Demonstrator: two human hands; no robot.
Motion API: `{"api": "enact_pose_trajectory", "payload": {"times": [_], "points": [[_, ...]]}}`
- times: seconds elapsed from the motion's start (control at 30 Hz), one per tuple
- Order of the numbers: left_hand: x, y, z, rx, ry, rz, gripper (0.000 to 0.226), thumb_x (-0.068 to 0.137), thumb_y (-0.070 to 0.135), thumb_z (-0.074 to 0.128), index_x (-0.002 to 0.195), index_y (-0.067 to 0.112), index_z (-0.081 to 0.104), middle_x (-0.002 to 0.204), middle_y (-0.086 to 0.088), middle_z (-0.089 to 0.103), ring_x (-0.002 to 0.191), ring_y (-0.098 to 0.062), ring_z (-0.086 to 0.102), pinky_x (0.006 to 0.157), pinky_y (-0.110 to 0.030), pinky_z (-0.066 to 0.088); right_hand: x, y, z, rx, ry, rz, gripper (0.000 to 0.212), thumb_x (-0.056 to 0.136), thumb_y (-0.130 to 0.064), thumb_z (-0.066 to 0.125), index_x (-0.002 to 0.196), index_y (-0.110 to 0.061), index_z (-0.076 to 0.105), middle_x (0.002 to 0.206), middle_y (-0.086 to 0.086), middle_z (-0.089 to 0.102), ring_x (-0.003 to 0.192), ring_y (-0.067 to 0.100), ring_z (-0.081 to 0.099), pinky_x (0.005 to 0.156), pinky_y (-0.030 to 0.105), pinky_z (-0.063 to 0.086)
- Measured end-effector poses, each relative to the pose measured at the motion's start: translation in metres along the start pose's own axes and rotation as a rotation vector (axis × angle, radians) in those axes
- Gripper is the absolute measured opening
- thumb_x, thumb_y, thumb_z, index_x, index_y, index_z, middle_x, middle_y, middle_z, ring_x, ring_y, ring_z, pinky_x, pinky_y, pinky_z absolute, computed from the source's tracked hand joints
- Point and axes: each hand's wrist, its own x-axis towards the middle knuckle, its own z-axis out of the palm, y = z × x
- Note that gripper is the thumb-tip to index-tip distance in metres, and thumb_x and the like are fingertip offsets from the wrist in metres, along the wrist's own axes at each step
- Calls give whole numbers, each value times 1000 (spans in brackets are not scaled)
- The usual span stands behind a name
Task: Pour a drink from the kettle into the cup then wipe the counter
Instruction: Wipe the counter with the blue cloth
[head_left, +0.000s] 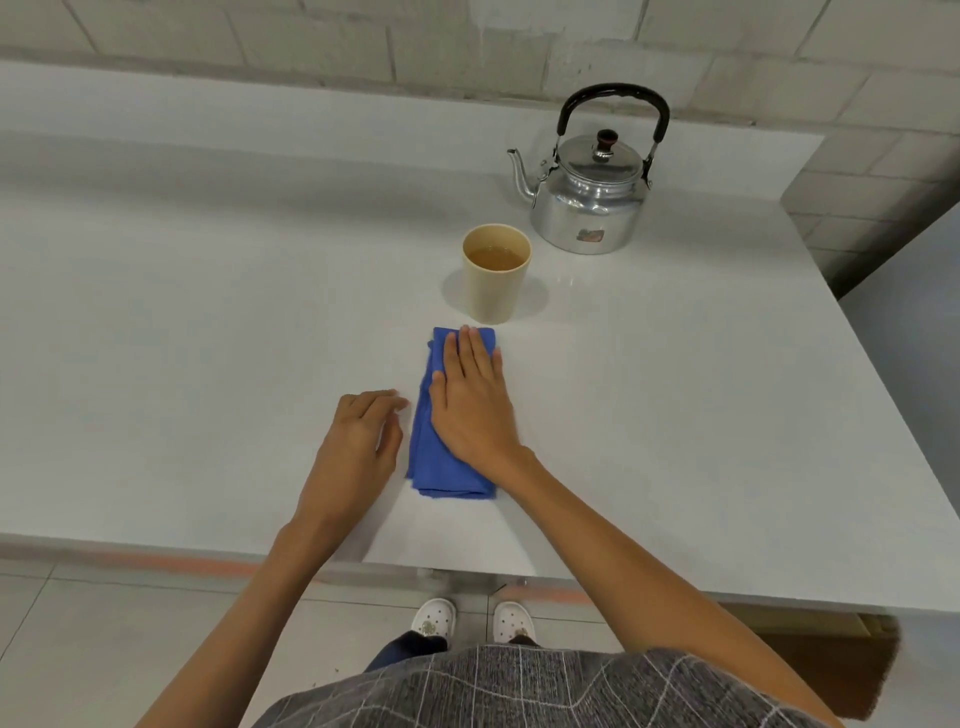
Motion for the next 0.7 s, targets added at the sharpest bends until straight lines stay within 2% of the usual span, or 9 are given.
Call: {"api": "enact_pose_trajectory", "payload": {"times": [0.1, 0.2, 0.27, 0.33, 0.4, 0.47, 0.53, 0.6, 0.7], "points": [[-4, 0, -6, -47, 44, -55, 27, 94, 3, 44, 116, 3, 59, 114, -13, 64, 108, -26, 52, 88, -25, 37, 8, -18, 3, 124, -44, -9, 50, 103, -20, 21, 146, 2, 8, 159, 16, 4, 147, 24, -5, 115, 32, -12], [-6, 4, -12, -117, 64, -217, 32, 96, 15, 43, 126, 5, 50, 123, -14, 57, 108, -27, 50, 87, -28, 37, 17, -34, 4, 277, -103, -11, 48, 103, -13, 24, 145, 5, 9, 158, 19, 2, 147, 26, -6, 114, 30, -11], [-7, 7, -16, -114, 1, -363, 48, 93, 27, 52, 133, 3, 41, 129, -17, 49, 107, -32, 52, 88, -34, 42, 21, -39, 4, 383, -105, 6, 49, 100, -4, 29, 145, 4, 12, 158, 18, 4, 147, 26, -2, 115, 28, -4], [-8, 9, -20, -111, -118, -481, 61, 87, 31, 62, 135, 2, 36, 126, -16, 47, 98, -29, 54, 80, -33, 42, 24, -41, 1, 514, -74, 72, 50, 97, 3, 32, 145, 0, 20, 158, 15, 13, 146, 25, 8, 114, 25, 6], [-10, 9, -22, -145, -171, -511, 50, 85, 24, 65, 126, 3, 45, 103, -8, 59, 81, -19, 55, 67, -22, 39, 30, -39, -3, 586, -31, 124, 47, 94, 5, 34, 140, -1, 33, 149, 18, 30, 139, 28, 27, 108, 23, 22], [-10, 7, -26, -174, -139, -523, 30, 85, 17, 65, 111, 4, 56, 81, 1, 60, 73, -16, 57, 54, -15, 35, 39, -38, -5, 568, -22, 128, 40, 90, 6, 36, 128, 2, 46, 135, 21, 45, 123, 32, 45, 90, 21, 36], [-9, 2, -33, -169, -89, -531, 21, 84, 12, 64, 104, 4, 61, 84, -4, 62, 68, -13, 54, 52, -13, 34, 47, -41, -3, 546, -44, 107, 39, 90, 6, 37, 126, 0, 50, 131, 20, 50, 116, 31, 50, 81, 15, 34], [-9, -4, -42, -144, -57, -539, 19, 84, 9, 63, 102, 3, 63, 84, -5, 61, 64, -11, 52, 51, -14, 34, 49, -47, 1, 542, -57, 85, 39, 92, 5, 40, 130, -2, 49, 132, 19, 51, 118, 28, 51, 81, 10, 30], [-10, -10, -48, -108, -58, -545, 19, 84, 8, 62, 102, 2, 63, 83, -7, 61, 63, -13, 52, 51, -14, 34, 49, -51, 6, 563, -50, 54, 38, 95, 2, 40, 131, -1, 49, 135, 18, 51, 122, 28, 50, 90, 15, 33]]}}
